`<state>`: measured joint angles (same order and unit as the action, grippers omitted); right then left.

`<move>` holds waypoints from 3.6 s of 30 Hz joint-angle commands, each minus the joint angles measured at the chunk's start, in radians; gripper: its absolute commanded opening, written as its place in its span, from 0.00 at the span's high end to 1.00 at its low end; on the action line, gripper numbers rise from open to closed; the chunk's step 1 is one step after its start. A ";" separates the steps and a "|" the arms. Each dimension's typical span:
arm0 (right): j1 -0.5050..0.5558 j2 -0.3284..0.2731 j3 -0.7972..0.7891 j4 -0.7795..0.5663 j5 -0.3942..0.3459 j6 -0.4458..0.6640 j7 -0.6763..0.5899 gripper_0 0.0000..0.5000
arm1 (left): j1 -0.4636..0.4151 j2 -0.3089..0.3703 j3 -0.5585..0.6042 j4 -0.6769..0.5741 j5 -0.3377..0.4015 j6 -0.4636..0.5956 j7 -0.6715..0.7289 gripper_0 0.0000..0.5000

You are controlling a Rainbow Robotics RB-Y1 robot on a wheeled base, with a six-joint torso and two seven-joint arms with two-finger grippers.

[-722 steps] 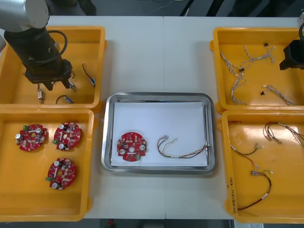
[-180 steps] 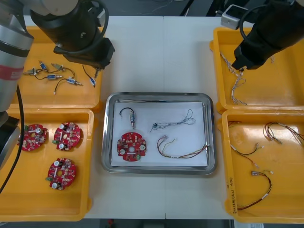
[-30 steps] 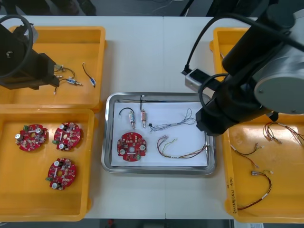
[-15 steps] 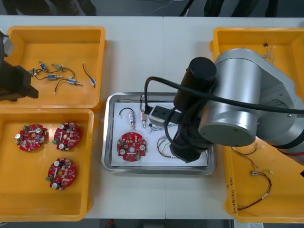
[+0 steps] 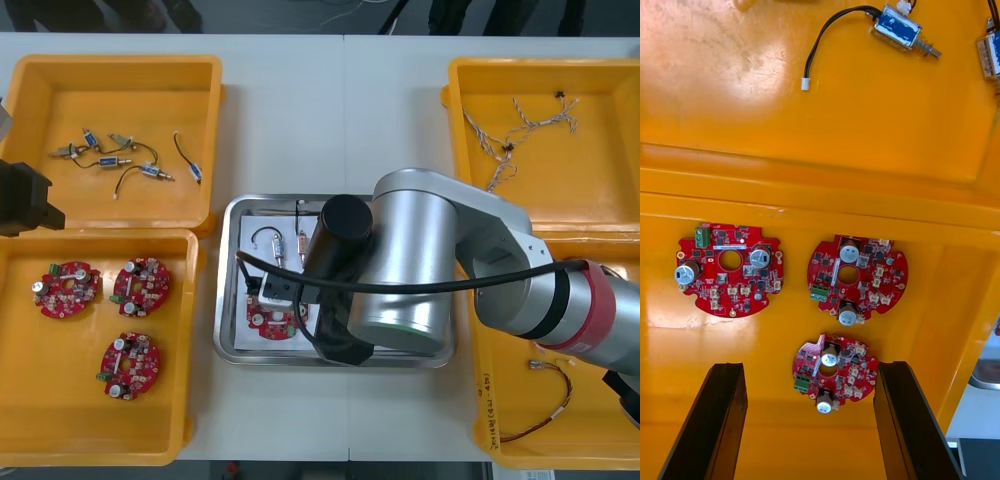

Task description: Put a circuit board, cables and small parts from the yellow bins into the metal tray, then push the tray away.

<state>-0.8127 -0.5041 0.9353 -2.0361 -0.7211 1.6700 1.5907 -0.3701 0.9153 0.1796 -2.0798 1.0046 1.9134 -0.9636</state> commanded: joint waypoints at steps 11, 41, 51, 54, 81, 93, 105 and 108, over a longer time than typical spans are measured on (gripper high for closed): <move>-0.042 0.033 0.135 0.005 0.037 -0.021 -0.002 0.00 | 0.065 0.053 0.055 -0.042 -0.007 0.007 -0.126 0.00; -0.022 0.084 0.250 0.066 0.150 -0.044 -0.044 0.00 | 0.082 0.053 0.054 -0.042 -0.015 0.007 -0.136 0.00; -0.022 0.056 0.283 0.068 0.172 -0.065 -0.052 0.00 | 0.082 0.053 0.054 -0.042 -0.015 0.007 -0.136 0.00; -0.022 0.052 0.286 0.068 0.176 -0.065 -0.052 0.00 | 0.082 0.053 0.054 -0.042 -0.015 0.007 -0.136 0.00; -0.022 0.041 0.315 0.100 0.229 -0.073 -0.061 0.00 | 0.082 0.053 0.054 -0.042 -0.015 0.007 -0.136 0.00; -0.022 0.070 0.316 0.100 0.232 -0.070 -0.071 0.00 | 0.082 0.053 0.054 -0.042 -0.015 0.007 -0.136 0.00; -0.022 0.078 0.316 0.089 0.238 -0.064 -0.077 0.00 | 0.082 0.053 0.054 -0.042 -0.015 0.007 -0.136 0.00; -0.020 0.078 0.315 0.082 0.238 -0.058 -0.077 0.00 | 0.082 0.053 0.054 -0.042 -0.015 0.007 -0.136 0.00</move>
<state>-0.8217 -0.4506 1.2348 -1.9288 -0.4925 1.6074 1.5353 -0.3026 0.9170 0.2036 -2.0946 0.9987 1.9134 -1.0306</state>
